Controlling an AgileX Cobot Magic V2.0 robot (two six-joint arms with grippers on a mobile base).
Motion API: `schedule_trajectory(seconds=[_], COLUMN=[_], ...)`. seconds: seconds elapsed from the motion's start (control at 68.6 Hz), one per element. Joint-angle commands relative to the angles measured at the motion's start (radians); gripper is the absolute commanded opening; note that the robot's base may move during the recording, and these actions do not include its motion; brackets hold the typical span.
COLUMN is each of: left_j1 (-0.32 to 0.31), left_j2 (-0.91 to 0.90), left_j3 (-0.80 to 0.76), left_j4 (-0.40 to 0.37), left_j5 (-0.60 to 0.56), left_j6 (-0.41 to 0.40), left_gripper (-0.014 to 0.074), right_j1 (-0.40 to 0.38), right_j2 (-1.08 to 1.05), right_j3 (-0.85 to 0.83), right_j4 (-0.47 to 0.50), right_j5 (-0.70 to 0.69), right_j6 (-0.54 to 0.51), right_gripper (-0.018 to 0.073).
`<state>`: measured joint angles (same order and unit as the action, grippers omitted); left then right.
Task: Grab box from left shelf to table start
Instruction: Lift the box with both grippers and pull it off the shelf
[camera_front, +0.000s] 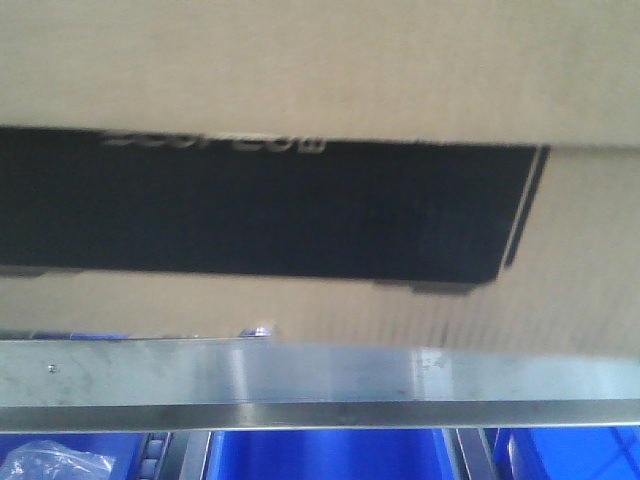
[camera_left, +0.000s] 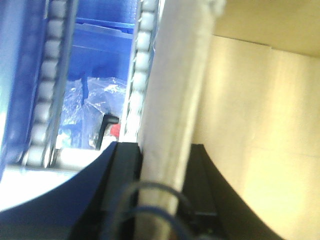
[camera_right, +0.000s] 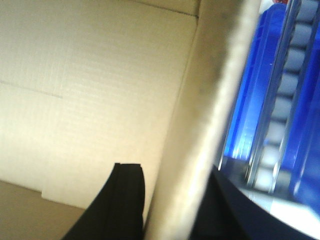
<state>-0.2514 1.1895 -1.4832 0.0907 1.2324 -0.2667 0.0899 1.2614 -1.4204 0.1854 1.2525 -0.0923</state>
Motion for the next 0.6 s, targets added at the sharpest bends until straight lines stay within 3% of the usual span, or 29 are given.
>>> schedule_trajectory(seconds=[0.0, 0.277, 0.583], left_j1=[-0.038, -0.111, -0.115], left_j2=[-0.101, -0.283, -0.466], left_j3=[0.027, 0.293, 0.422], left_j4=[-0.114, -0.112, -0.112], left_j5=[-0.077, -0.209, -0.282], left_j6=[0.067, 0.042, 0.042], left_gripper=[-0.0092, -0.0092, -0.0092], right_j1=[0.011, 0.017, 0.017], right_j2=[-0.081, -0.244, -0.433], right_j3=[0.028, 0.234, 0.356], right_j4=[-0.018, -0.021, -0.021], right_j5=[-0.108, -0.148, -0.208], right_j6=[-0.020, -0.020, -0.020], right_gripper=[0.0062, 0.0062, 0.0062])
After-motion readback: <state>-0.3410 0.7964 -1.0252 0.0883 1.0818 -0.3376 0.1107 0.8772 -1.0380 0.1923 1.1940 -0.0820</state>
